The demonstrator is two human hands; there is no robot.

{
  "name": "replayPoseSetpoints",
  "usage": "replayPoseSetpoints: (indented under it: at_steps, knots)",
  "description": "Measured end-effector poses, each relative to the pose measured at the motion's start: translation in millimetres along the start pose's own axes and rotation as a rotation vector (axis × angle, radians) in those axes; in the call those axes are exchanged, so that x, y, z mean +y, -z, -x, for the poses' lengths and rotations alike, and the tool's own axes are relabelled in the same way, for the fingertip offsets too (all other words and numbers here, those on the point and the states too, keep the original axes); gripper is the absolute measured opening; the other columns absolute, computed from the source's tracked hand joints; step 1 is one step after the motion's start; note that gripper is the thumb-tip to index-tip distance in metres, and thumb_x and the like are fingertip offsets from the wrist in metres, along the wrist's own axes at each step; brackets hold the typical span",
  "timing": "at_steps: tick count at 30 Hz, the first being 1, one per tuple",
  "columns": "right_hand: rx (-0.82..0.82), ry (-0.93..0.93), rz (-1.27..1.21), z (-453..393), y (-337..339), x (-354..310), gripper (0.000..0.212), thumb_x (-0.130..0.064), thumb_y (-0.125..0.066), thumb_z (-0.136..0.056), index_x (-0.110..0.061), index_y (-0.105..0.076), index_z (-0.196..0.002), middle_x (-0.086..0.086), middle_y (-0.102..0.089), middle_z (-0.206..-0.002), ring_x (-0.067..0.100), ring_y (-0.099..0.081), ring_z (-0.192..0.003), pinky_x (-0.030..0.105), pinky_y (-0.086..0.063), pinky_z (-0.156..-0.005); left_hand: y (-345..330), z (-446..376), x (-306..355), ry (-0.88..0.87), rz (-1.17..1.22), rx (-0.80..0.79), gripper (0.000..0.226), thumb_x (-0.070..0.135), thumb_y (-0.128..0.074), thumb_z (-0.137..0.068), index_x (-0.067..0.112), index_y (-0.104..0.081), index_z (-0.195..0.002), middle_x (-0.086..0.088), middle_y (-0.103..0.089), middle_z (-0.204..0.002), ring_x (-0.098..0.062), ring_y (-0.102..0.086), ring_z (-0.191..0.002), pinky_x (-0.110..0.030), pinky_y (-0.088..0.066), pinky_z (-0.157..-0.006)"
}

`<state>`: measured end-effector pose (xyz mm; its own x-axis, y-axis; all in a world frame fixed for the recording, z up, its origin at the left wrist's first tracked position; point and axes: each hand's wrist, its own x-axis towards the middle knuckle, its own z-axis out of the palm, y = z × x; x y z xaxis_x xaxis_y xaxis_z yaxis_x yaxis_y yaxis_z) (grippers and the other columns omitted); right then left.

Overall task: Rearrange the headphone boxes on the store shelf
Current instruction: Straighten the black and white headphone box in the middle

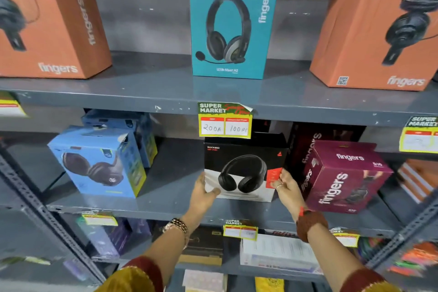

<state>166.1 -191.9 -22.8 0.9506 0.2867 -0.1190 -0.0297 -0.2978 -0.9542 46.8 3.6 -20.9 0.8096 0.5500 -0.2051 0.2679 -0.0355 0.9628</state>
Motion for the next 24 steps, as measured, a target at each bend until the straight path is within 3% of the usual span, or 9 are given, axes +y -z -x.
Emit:
replayPoseSetpoints:
  at_steps: [3, 8, 13, 16, 20, 22, 24]
  knots:
    - [-0.003, -0.022, 0.017, 9.8, -5.1, -14.1, 0.054, -0.002, -0.047, -0.091, -0.009, -0.033, -0.143, 0.006, -0.047, -0.143, 0.020, -0.045, -0.131, 0.027, -0.030, -0.110, 7.3, -3.1, -2.3, 0.008, 0.005, -0.002, 0.061, 0.000, -0.058, -0.087, 0.007, -0.033, -0.141, -0.011, -0.040, -0.148, -0.027, -0.038, -0.137, -0.023, -0.029, -0.096]
    - [-0.019, -0.017, 0.049, 19.0, -7.3, -24.2, 0.054, 0.001, -0.042, -0.092, -0.012, -0.033, -0.144, 0.005, -0.049, -0.141, 0.017, -0.046, -0.127, 0.027, -0.030, -0.108, 11.2, -2.6, -4.7, 0.006, -0.024, -0.010, 0.067, 0.002, -0.061, -0.085, 0.011, -0.031, -0.144, -0.009, -0.036, -0.150, -0.026, -0.036, -0.138, -0.035, -0.030, -0.111]
    - [-0.054, -0.024, 0.043, 20.2, -2.2, -21.8, 0.057, 0.005, -0.038, -0.093, -0.009, -0.025, -0.146, 0.007, -0.043, -0.141, 0.013, -0.040, -0.127, 0.022, -0.026, -0.103, 9.0, 1.3, -7.2, 0.005, -0.040, 0.006, 0.072, 0.003, -0.063, -0.085, 0.015, -0.028, -0.146, -0.007, -0.033, -0.153, -0.026, -0.033, -0.141, -0.039, -0.026, -0.115]
    - [-0.034, -0.026, 0.034, 18.7, -4.5, -13.9, 0.063, 0.005, -0.040, -0.091, -0.015, -0.021, -0.148, 0.006, -0.039, -0.148, 0.021, -0.035, -0.138, 0.029, -0.026, -0.111, 11.7, -3.4, -13.9, 0.013, -0.045, 0.023, 0.072, 0.004, -0.063, -0.085, 0.016, -0.027, -0.147, -0.005, -0.031, -0.155, -0.025, -0.032, -0.142, -0.040, -0.026, -0.117]
    - [0.034, -0.143, -0.004, 24.8, -11.6, 3.1, 0.062, -0.001, -0.042, -0.092, -0.012, -0.018, -0.149, 0.008, -0.032, -0.152, 0.027, -0.037, -0.136, 0.032, -0.033, -0.105, 14.6, -2.7, -26.4, 0.024, -0.049, 0.017, 0.069, 0.007, -0.058, -0.089, 0.018, -0.023, -0.148, 0.002, -0.029, -0.156, -0.023, -0.030, -0.143, -0.039, -0.024, -0.118]
    - [0.093, -0.202, -0.009, 28.2, -17.5, 12.5, 0.059, -0.005, -0.045, -0.092, -0.008, -0.023, -0.147, 0.011, -0.030, -0.153, 0.029, -0.034, -0.139, 0.036, -0.029, -0.112, 19.7, -0.7, -33.9, 0.027, -0.031, 0.055, 0.065, 0.006, -0.056, -0.090, 0.015, -0.025, -0.147, 0.000, -0.030, -0.156, -0.022, -0.032, -0.142, -0.037, -0.026, -0.118]
    - [0.099, -0.213, 0.007, 33.9, -27.9, 17.2, 0.049, -0.005, -0.047, -0.091, -0.004, -0.036, -0.140, 0.013, -0.042, -0.146, 0.032, -0.039, -0.135, 0.038, -0.031, -0.111, 34.8, 1.3, -44.2, 0.018, -0.009, 0.125, 0.060, 0.004, -0.053, -0.091, 0.013, -0.028, -0.145, -0.002, -0.031, -0.155, -0.017, -0.045, -0.131, -0.033, -0.031, -0.112]
